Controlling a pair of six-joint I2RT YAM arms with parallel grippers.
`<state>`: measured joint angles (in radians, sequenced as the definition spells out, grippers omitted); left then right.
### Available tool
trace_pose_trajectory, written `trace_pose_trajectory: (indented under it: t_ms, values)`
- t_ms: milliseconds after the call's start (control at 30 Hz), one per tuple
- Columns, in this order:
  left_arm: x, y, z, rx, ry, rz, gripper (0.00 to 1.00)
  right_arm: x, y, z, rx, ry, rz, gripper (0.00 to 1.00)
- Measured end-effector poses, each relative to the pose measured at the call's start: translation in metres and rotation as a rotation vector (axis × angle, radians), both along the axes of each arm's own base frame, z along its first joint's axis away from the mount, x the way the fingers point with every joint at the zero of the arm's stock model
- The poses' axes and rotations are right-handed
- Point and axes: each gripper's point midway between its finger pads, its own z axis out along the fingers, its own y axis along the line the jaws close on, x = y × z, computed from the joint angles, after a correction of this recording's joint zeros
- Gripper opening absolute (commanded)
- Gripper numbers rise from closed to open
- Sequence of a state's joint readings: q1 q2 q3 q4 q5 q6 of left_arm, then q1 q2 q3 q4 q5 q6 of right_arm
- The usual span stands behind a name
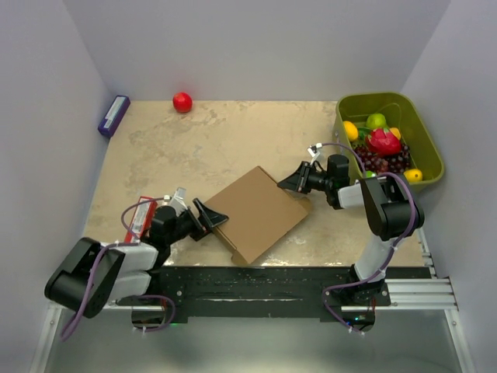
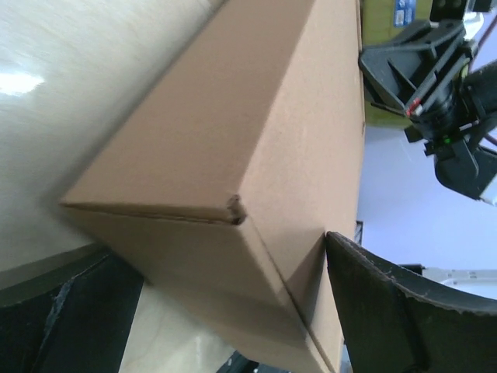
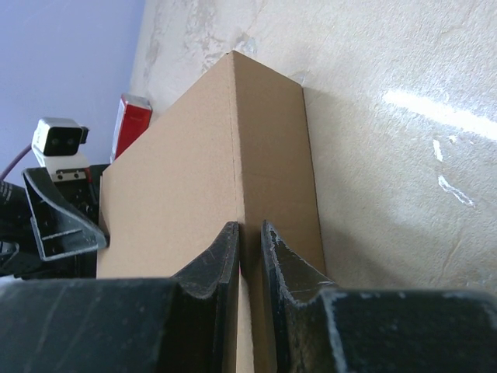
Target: Fold the paper box
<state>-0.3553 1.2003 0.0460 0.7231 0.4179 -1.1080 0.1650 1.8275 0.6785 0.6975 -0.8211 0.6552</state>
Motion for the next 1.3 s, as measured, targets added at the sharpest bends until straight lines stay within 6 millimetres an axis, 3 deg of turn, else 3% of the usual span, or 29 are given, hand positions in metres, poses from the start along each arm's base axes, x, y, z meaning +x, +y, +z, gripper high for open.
trace_pose_trajectory:
  t_ms: [200,367,400,500,567,600,700,767,900,1067,1133,1233,1300]
  values:
    - [0.004,-0.017,0.010,-0.070,-0.004,0.019,0.71,0.004,-0.002,0.000,-0.006,-0.009,-0.018,0.00]
    - [0.012,-0.018,0.026,-0.126,-0.018,0.090,0.40,0.006,-0.005,0.000,-0.006,-0.017,-0.034,0.02]
    - [0.013,-0.018,0.029,-0.133,-0.026,0.099,0.36,0.006,-0.005,0.000,-0.006,-0.017,-0.036,0.06]
    - [0.016,-0.015,0.038,-0.147,-0.041,0.127,0.29,0.005,-0.005,0.001,-0.006,-0.016,-0.038,0.41]
    - [0.017,-0.014,0.042,-0.155,-0.046,0.140,0.22,0.004,-0.007,0.000,-0.021,-0.014,-0.048,0.53]
    - [0.017,-0.013,0.044,-0.159,-0.048,0.145,0.13,0.003,-0.008,-0.003,-0.030,-0.003,-0.051,0.64]
    - [0.019,-0.008,0.045,-0.171,-0.042,0.147,0.02,-0.003,-0.013,-0.009,-0.061,0.022,-0.054,0.75]
    - [0.023,0.000,0.046,-0.184,-0.034,0.151,0.00,-0.009,-0.014,-0.005,-0.080,0.009,-0.043,0.80]
    - [0.029,0.015,0.040,-0.216,0.016,0.151,0.00,-0.012,-0.017,0.034,-0.112,-0.139,-0.024,0.96]
    - [0.028,0.024,0.037,-0.291,0.097,0.130,0.00,-0.020,-0.020,0.103,-0.201,-0.436,-0.035,0.99]
    - [0.027,0.027,0.038,-0.334,0.130,0.118,0.00,-0.033,-0.005,0.127,-0.267,-0.566,-0.015,0.99]
    - [0.029,0.034,0.041,-0.390,0.160,0.122,0.00,-0.069,0.041,0.160,-0.344,-0.756,0.076,0.99]
    - [0.028,0.038,0.046,-0.423,0.171,0.111,0.00,-0.093,0.059,0.176,-0.345,-0.835,0.137,0.99]
